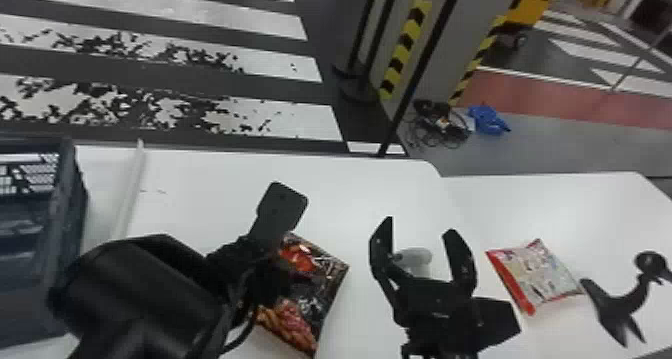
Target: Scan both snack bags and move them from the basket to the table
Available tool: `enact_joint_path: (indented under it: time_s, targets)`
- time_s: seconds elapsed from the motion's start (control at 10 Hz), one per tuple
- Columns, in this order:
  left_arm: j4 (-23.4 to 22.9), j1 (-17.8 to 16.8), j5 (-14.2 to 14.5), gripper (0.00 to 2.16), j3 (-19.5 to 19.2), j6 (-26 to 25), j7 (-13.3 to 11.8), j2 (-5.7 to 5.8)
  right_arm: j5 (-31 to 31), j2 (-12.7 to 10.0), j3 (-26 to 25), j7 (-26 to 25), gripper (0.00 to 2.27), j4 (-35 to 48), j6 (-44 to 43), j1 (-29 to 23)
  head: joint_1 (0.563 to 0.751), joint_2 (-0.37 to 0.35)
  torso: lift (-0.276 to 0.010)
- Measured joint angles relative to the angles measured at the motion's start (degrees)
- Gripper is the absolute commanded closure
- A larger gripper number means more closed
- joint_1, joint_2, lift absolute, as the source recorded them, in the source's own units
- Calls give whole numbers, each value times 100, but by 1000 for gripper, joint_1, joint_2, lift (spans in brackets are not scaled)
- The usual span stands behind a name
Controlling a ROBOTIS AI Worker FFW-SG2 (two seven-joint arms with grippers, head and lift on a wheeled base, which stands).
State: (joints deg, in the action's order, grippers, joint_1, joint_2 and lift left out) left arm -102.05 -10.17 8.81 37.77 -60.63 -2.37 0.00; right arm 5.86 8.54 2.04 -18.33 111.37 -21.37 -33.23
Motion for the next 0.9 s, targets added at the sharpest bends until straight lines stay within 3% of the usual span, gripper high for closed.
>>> enact_joint_path:
  time_s: [0.1, 0.2, 0.3, 0.5, 0.7, 0.8, 0.9]
  targets:
    - [-392, 142, -77, 33, -200, -75, 19, 0, 6, 5, -2, 5, 6, 31, 6, -9, 695, -350, -98]
    - [-732, 287, -88, 39, -461, -149, 19, 75, 8, 13, -8, 6, 6, 57, 6, -34, 695, -350, -98]
    - [-1042, 446, -65, 39, -741, -182, 39, 275, 6, 22, -18, 6, 6, 73, 12, -52, 695, -350, -98]
    - [-1653, 853, -38, 46, -1238, -159, 327, 765, 4, 26, -33, 6, 6, 100, 49, -76, 695, -350, -98]
    - [-2328, 1302, -78, 53, -1681, -50, 748, 1201, -15, 27, -17, 6, 6, 137, 59, -136, 695, -267, -98]
    - [-2641, 1604, -122, 90, -1906, 267, 903, 1347, -24, 27, 10, 6, 6, 161, 49, -171, 695, -245, -98]
    - [-2853, 2004, -234, 90, -2098, 928, 1019, 1466, -43, 26, 48, 6, 6, 200, 38, -204, 695, -213, -98]
